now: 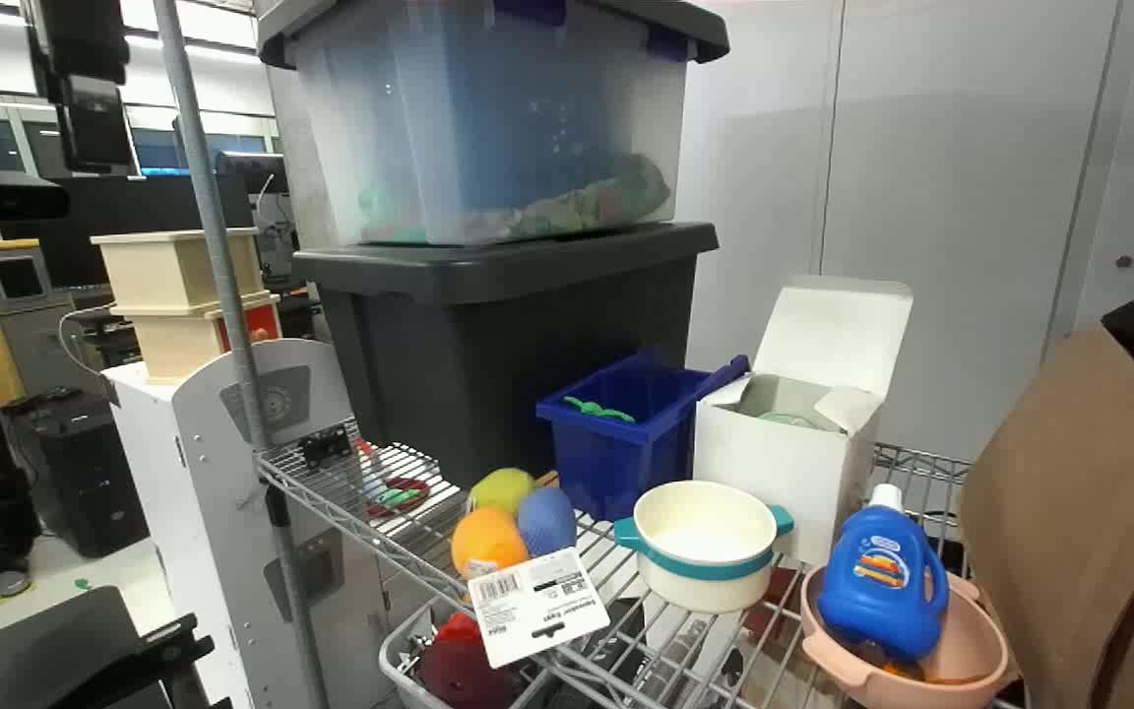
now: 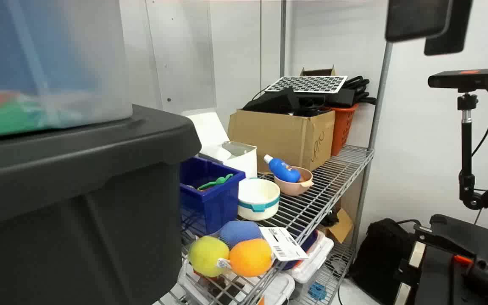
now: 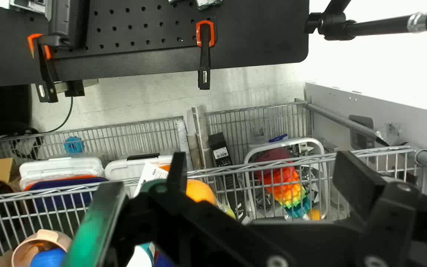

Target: Remove the blue bottle from the pink pot and place it inside the white box

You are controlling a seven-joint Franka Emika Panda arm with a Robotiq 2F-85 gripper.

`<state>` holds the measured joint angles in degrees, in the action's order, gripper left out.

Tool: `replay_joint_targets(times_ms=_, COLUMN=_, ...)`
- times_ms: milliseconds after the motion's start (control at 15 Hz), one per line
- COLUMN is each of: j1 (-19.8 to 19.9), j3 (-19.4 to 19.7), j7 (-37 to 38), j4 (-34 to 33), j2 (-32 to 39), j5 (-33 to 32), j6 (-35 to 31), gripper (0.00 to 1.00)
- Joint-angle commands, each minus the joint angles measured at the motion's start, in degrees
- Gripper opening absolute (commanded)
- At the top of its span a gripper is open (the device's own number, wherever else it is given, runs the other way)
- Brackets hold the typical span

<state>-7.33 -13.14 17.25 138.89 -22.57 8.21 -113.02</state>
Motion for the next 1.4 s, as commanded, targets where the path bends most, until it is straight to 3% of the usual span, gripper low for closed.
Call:
replay_joint_targets(times_ms=0, j1=-0.4, j3=0.4, j7=0.1, j4=-0.1, j2=0.0, j5=-0.2, j6=0.1, gripper=1.0)
replay_joint_targets(times_ms=933, j1=-0.4, j3=0.4, j7=0.1, j4=-0.1, j2=0.0, j5=-0.2, j6=0.1, gripper=1.0)
replay_joint_targets(times_ms=1333, j1=2.8, j3=0.9, j7=3.2, j4=-5.6, j2=8.6, j5=-4.7, j6=-6.0, gripper=1.0)
